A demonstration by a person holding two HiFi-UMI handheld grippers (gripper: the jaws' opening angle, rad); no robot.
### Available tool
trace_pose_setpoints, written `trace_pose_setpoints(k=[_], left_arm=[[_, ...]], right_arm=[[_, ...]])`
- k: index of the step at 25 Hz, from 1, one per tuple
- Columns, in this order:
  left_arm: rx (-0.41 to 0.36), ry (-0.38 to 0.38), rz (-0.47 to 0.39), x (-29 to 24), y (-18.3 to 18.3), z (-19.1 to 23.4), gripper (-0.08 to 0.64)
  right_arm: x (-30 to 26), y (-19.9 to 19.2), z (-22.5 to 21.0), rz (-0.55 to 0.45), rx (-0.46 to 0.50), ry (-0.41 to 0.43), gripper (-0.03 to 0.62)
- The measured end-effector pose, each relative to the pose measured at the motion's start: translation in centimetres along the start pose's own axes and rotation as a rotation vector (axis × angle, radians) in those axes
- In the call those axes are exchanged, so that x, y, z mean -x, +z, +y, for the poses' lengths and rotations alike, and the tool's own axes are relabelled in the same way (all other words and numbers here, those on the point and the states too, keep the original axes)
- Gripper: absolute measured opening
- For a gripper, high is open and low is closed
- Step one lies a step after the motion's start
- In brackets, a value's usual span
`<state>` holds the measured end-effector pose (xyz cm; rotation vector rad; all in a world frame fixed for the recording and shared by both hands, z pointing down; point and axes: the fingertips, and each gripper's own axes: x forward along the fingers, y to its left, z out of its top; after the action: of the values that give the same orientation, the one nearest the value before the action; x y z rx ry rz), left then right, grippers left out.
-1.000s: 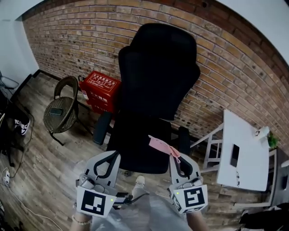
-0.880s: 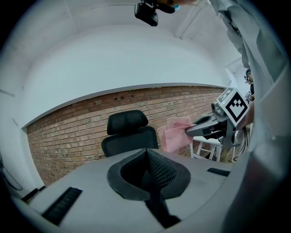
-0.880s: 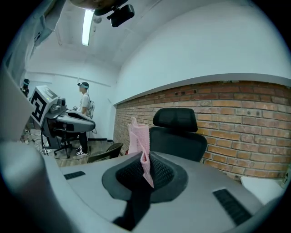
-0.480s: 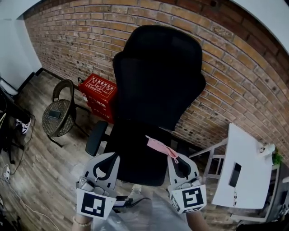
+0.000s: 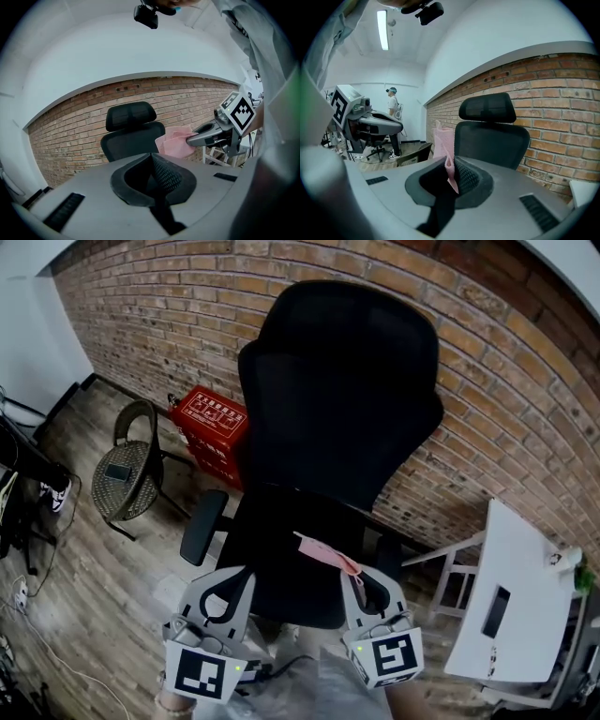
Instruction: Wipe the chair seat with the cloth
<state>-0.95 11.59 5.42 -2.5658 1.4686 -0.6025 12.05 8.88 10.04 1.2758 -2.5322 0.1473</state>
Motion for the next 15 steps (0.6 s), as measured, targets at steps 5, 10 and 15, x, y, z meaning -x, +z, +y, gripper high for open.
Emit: trace_pose_setpoints(k=[5, 10, 15], left_arm=[[0.006, -0.020, 0.018, -1.7, -1.6, 0.8, 0.018], [0.013, -0.045, 0.027, -3.8, -3.9, 2.8, 0.018], [0.012, -0.065, 0.087, -6.2, -7.3, 5.6, 0.018]], right_arm=[[-1.6, -1.4, -0.5, 0.034, -0.015, -0.008, 0.054], [-4.7, -3.3, -0.8, 0.069, -0.026, -0.028, 0.054], [-9.3, -5.6, -0.7, 0.105, -0.070, -0.024, 0.054]])
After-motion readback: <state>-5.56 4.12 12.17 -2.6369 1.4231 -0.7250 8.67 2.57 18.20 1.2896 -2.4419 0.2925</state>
